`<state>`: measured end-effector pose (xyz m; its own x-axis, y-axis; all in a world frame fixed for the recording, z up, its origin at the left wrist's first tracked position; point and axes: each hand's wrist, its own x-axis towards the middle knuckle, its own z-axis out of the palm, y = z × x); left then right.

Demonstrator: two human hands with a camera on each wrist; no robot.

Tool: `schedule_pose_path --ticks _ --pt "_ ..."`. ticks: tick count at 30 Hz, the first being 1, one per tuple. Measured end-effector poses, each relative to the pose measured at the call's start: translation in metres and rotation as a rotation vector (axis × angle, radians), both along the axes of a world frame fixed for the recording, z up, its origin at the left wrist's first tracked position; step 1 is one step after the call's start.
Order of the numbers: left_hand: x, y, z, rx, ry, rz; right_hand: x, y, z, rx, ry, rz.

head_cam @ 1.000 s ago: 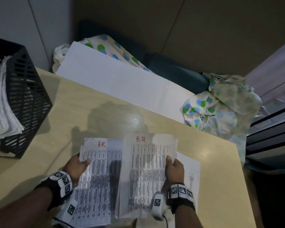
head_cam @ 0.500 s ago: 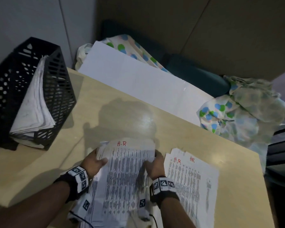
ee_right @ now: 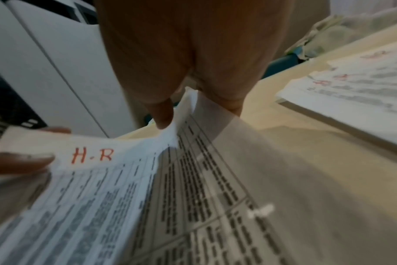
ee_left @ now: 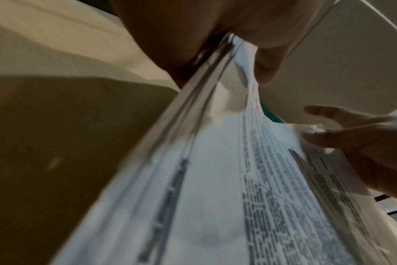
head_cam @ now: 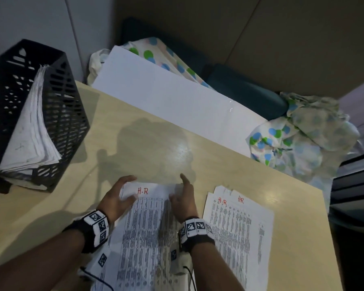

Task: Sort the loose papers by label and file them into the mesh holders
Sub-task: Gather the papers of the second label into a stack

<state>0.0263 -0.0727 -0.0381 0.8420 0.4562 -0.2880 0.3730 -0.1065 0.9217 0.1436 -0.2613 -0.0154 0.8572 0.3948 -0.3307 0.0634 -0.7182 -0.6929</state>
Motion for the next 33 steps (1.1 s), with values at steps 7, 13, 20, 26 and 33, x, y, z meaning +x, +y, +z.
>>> schedule_pose_path --ticks 7,13,20,26,33 --pt "0.006 -0.003 -0.007 0.004 0.061 0.031 -0.002 -0.007 -0.003 -0.068 -0.005 0.074" --pt "-0.003 -0.009 -0.019 0.010 0.168 -0.119 0.025 -0.076 0.004 0.122 -0.037 -0.336" --pt "0.001 -0.015 -0.019 0.075 0.214 -0.124 0.015 -0.224 -0.013 -0.782 0.139 -0.494" --pt "0.003 -0.013 -0.023 0.056 0.246 -0.135 0.004 -0.245 -0.026 -0.645 0.175 -0.438" --pt "0.003 -0.014 -0.028 0.101 0.294 -0.108 0.001 -0.248 0.000 -0.590 0.094 -0.480"
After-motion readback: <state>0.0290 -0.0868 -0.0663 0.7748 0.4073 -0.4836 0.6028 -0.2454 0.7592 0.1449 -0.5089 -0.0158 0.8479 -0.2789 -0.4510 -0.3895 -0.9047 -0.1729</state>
